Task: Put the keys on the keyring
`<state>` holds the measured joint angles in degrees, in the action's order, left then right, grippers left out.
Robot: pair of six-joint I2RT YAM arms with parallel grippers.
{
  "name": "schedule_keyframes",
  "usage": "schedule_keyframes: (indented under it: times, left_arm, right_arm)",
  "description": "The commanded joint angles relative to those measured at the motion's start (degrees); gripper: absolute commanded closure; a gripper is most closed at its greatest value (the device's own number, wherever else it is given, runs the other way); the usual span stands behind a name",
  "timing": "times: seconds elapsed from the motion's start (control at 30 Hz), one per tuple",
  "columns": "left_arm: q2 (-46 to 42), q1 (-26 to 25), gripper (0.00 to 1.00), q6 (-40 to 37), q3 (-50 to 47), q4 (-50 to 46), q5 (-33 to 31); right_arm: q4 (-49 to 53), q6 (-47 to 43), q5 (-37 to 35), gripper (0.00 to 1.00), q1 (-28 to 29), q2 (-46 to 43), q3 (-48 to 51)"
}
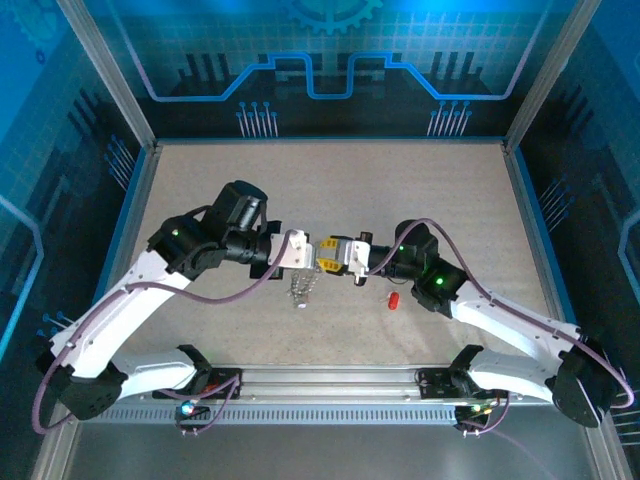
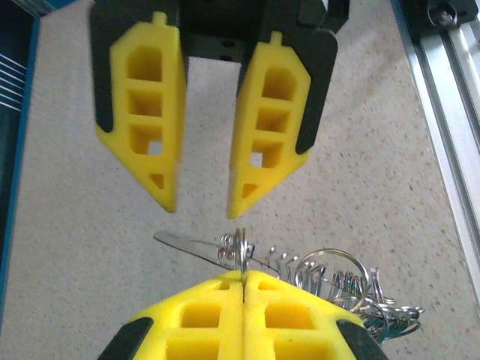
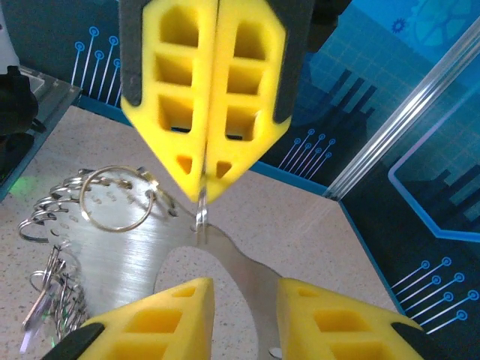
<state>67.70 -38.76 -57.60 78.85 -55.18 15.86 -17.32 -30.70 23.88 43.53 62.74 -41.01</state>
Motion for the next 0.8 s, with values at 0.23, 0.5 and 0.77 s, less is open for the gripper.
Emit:
schedule_keyframes:
  times: [0.23,0.5,0.77]
  left_arm:
    - [2.3,-0.7,1.00,-1.1,4.0,-1.9,0.4]
    - [3.3,-0.8,1.00,-0.1,5.4,-3.0,0.9]
    - [3.5,-0.6,1.00,2.0,4.8,-1.6,3.4]
  right_arm:
    - [0.5,1.3,3.2,0.72,1.6,2.1,-3.0]
    - [1.5,0.5,5.1,0.75,1.8,2.3,-3.3]
    - [1.5,0.4,6.7,0.75,2.1,2.1,-3.4]
